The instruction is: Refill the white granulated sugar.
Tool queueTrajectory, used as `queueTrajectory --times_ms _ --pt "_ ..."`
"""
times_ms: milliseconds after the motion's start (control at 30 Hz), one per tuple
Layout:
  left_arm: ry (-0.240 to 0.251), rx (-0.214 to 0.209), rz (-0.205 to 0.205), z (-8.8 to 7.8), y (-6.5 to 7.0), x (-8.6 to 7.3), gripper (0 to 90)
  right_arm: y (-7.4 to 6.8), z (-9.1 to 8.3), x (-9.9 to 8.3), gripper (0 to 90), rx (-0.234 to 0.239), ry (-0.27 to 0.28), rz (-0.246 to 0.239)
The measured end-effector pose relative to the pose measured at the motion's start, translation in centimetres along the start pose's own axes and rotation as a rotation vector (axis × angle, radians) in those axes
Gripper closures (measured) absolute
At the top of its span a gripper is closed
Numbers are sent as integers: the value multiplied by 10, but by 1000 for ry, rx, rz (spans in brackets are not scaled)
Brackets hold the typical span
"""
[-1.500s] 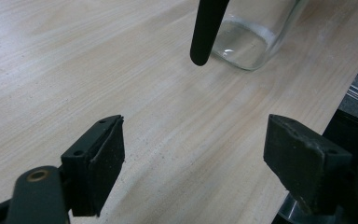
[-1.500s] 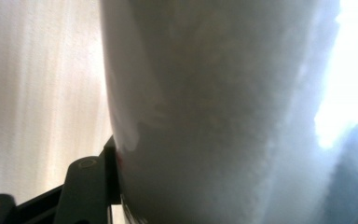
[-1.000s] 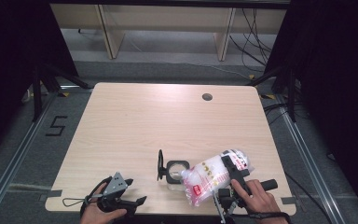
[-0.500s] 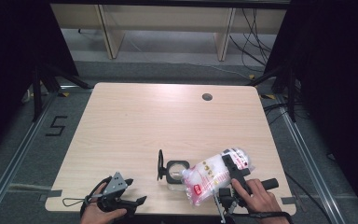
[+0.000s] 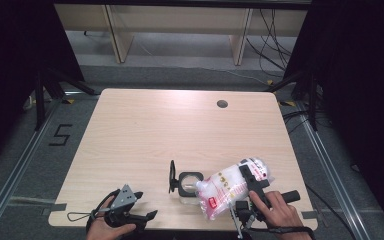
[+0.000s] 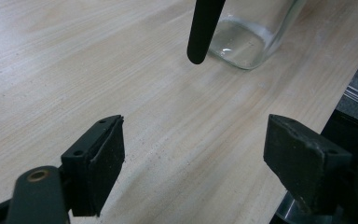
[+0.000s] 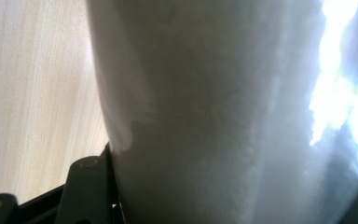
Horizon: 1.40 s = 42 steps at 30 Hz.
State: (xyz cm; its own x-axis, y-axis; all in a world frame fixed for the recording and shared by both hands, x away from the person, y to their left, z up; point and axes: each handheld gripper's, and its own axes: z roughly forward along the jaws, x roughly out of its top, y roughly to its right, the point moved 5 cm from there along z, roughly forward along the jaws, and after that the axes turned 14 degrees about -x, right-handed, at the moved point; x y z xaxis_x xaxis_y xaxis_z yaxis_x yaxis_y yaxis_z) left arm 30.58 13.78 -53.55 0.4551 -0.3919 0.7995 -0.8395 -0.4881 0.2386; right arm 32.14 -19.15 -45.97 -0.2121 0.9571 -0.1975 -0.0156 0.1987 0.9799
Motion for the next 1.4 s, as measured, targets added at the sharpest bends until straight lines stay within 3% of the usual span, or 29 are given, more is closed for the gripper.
queueTrajectory --times_ms 33,100,133,167,233,267,300,333,500,533,600,667,700,833,933,967,1000,1033,1100,1133,1167,1233,1267,1333,1367,1400 --pt "-8 2 10 -1 -1 0 198 -1 -2 -1 409 9 -28 11" --pt "-7 3 8 -1 -1 0 198 -1 -2 -1 409 -1 -23 41" --pt "11 3 -5 1 0 0 198 -1 -3 -1 409 12 -31 36" --pt "-9 3 9 -1 -1 0 198 0 -1 -1 409 0 -10 16" --pt "2 1 2 0 0 0 198 0 -1 -1 409 1 -10 10" --pt "-1 1 0 0 0 0 198 2 0 0 410 -6 6 -20" --pt "-1 0 0 0 0 0 198 -2 -4 -1 409 7 -49 49" --pt "-6 3 9 -1 -1 0 198 2 -3 0 409 0 -19 5" --pt "-8 3 11 -1 -1 0 198 2 -2 0 410 0 -18 -1" --pt "-12 8 15 -1 -2 0 198 5 -1 1 410 -10 2 -31" --pt "-4 4 10 0 -1 0 198 4 -2 0 410 -5 -15 -10" --pt "-8 -1 6 -1 -1 0 198 6 -1 0 410 -17 -6 -25" --pt "8 0 -3 0 0 0 198 3 -3 -1 410 -8 -27 7" --pt "-4 4 14 0 -1 0 198 5 -2 0 410 -12 -8 -18" --pt "0 2 4 -1 0 0 198 7 -2 1 410 -25 0 -38" --pt "-18 1 13 -2 -1 0 198 7 -2 1 410 -30 5 -39" --pt "-12 1 9 -2 -1 0 198 4 -3 0 410 -24 -19 -6" --pt "7 1 -3 0 0 1 198 5 -3 1 410 -26 -10 -10" --pt "-23 5 20 -2 -1 0 198 8 -3 1 410 -30 4 -37" --pt "-15 -4 17 -1 0 0 198 7 -3 1 410 -28 -1 -27" --pt "0 1 -14 0 1 -1 198 7 -3 1 410 -28 -5 -21" --pt "1 -4 7 0 0 0 198 4 -3 1 411 -26 -13 -9" --pt "11 0 -24 0 1 0 199 3 -4 0 410 -26 -20 -2" --pt "4 4 -10 -1 0 0 198 5 -4 1 410 -30 -4 -7" --pt "0 2 -4 -1 -1 0 198 8 -3 2 411 -34 20 -32" --pt "-11 0 9 -1 -1 0 198 6 -4 2 410 -31 4 -5"
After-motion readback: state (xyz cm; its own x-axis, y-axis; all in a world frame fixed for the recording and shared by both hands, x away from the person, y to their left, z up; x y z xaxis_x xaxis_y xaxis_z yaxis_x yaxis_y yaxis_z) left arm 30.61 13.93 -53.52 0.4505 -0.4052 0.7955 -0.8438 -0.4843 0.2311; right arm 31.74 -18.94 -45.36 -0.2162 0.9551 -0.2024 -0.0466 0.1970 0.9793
